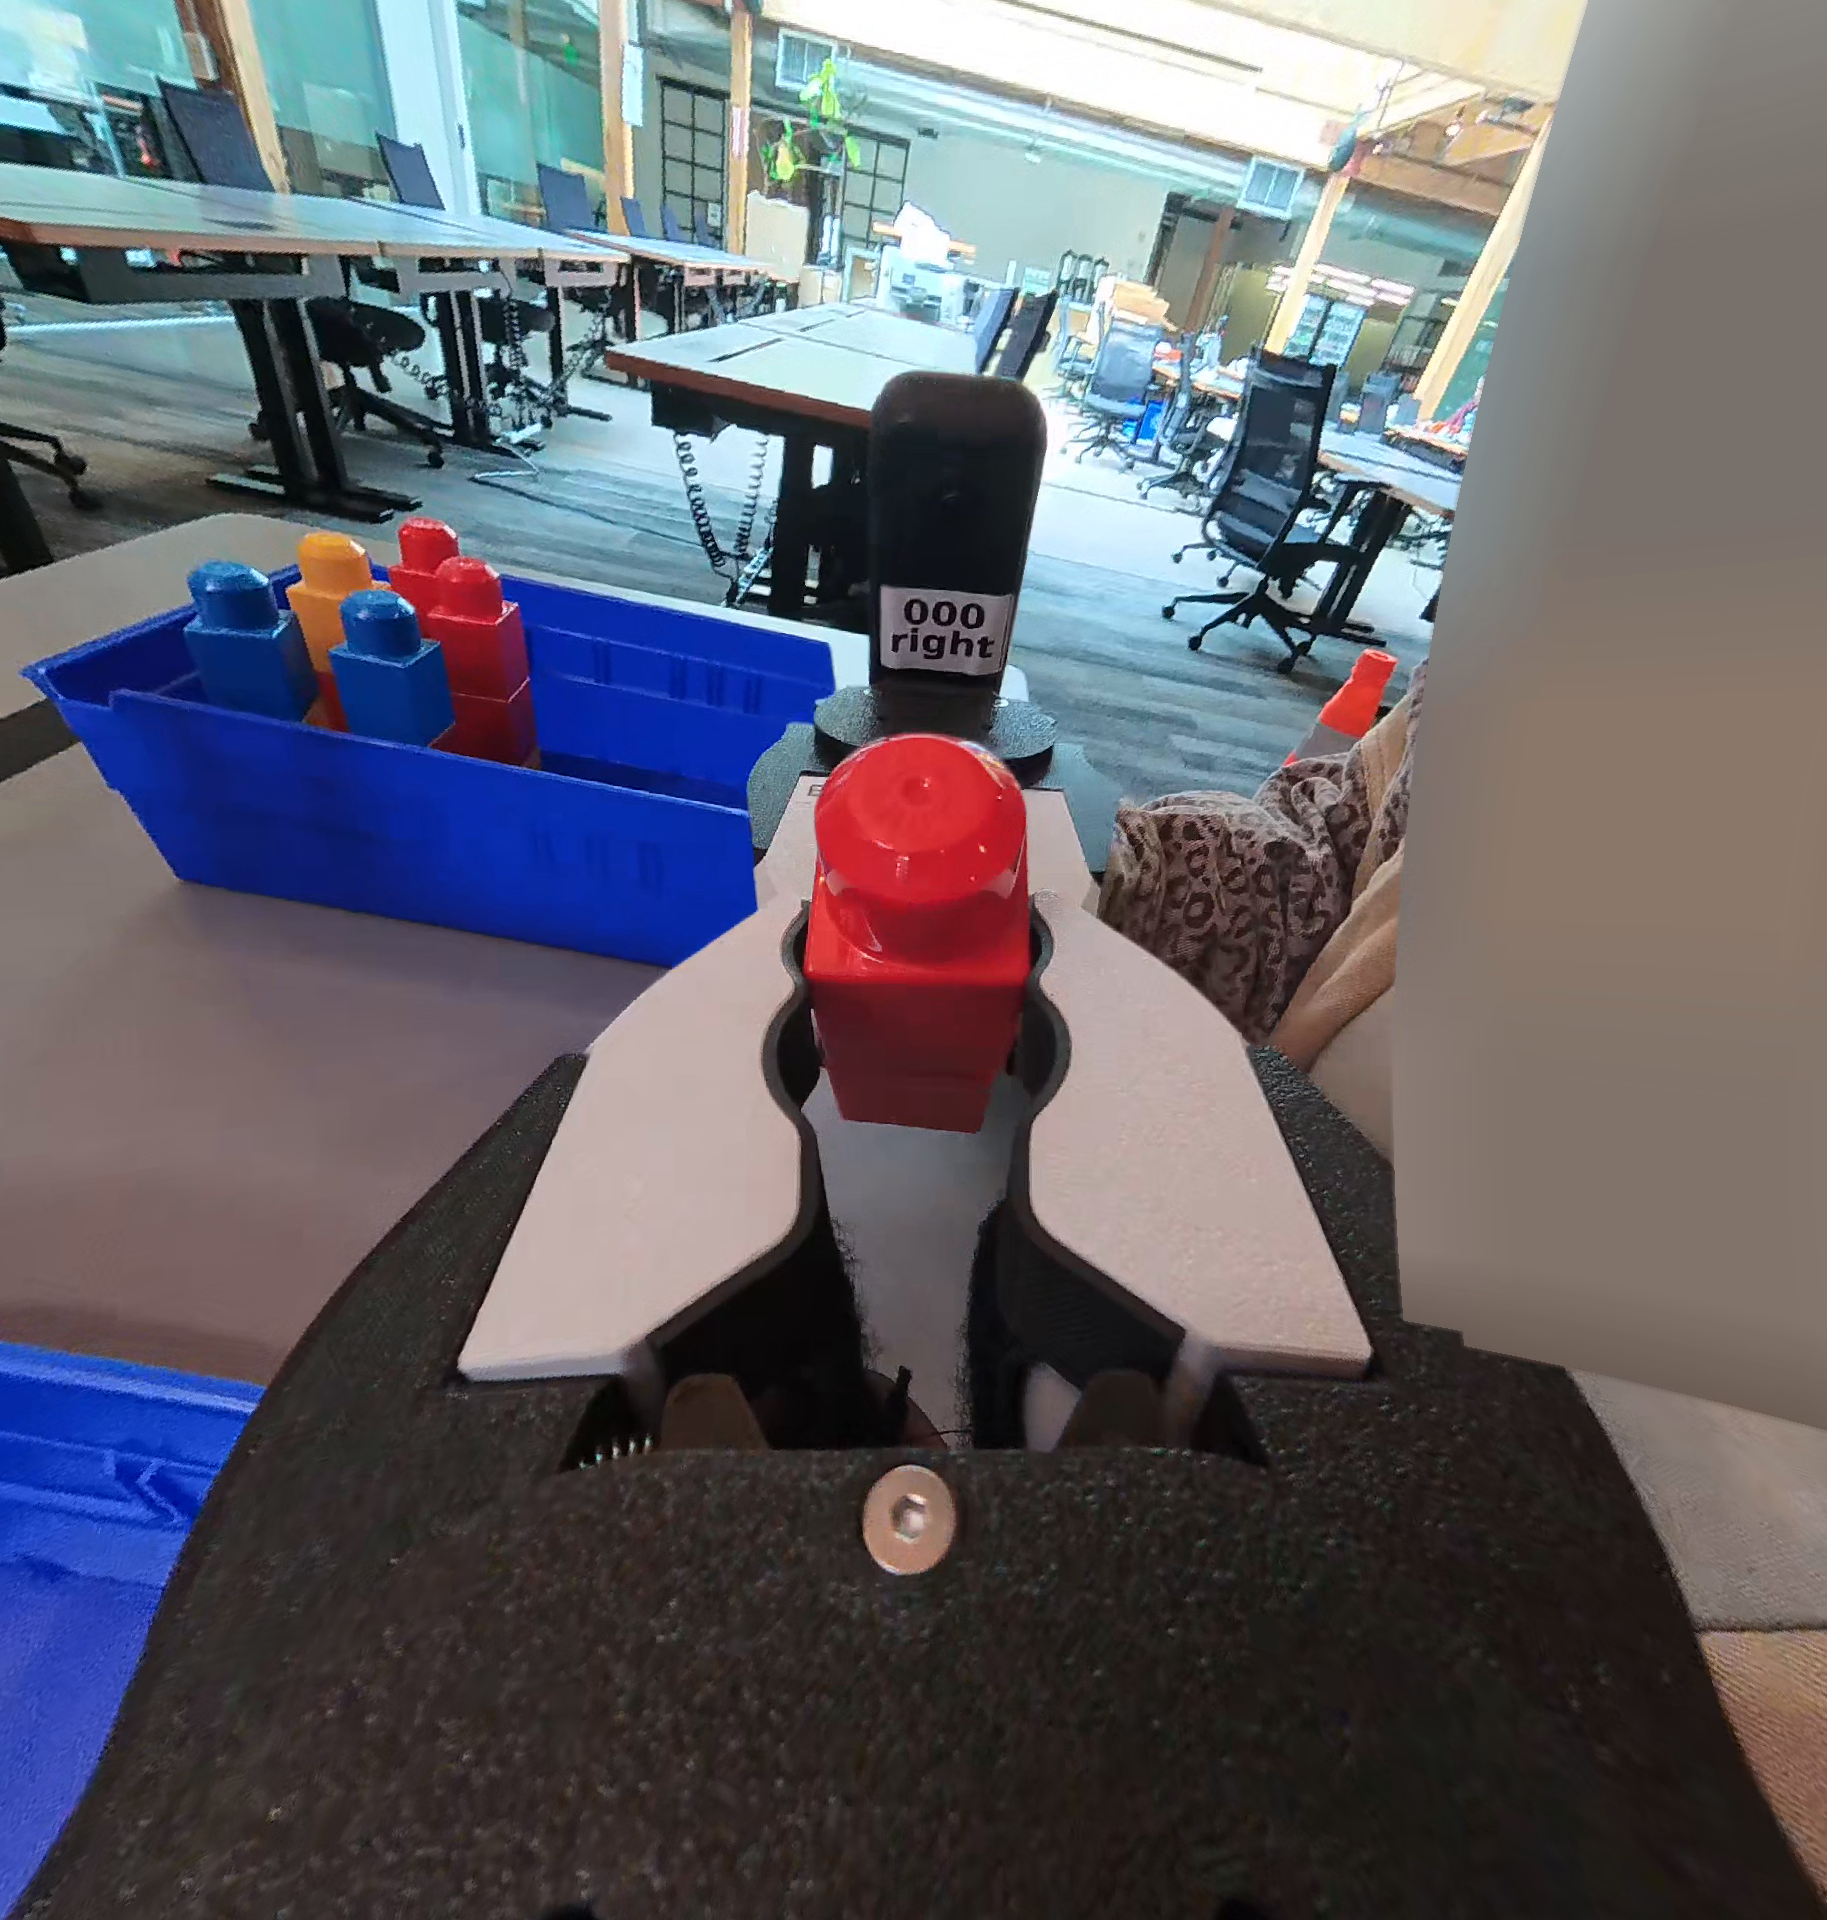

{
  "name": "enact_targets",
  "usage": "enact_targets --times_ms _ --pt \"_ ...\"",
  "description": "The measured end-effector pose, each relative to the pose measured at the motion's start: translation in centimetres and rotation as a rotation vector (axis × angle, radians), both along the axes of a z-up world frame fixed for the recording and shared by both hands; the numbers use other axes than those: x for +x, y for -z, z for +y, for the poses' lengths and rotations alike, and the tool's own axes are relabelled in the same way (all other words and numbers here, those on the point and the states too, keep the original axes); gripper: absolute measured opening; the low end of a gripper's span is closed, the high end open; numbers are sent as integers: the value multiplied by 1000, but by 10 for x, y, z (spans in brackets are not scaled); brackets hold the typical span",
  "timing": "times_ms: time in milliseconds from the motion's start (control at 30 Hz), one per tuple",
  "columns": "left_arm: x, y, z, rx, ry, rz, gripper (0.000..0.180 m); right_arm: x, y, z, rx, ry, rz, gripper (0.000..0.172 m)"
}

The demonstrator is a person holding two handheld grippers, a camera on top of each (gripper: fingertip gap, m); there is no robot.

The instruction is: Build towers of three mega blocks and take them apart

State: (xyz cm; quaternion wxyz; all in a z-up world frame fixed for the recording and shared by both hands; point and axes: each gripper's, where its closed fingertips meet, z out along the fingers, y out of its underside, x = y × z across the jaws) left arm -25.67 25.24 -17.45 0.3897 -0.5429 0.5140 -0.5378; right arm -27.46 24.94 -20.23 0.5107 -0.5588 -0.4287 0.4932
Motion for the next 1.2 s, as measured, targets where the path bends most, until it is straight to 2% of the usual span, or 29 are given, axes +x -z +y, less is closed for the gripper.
enact_targets --times_ms 133,567,1200 --pt "-1 -1 1 0 -16 -18 35 2 -7 1 -10 4 55 36" --pt "-2 1 -3 9 3 -19 35 1 -8 -3 -80 -49 86 36" --pt "2 -3 -2 12 -21 28 36 7 -17 0 -45 -30 128 36"
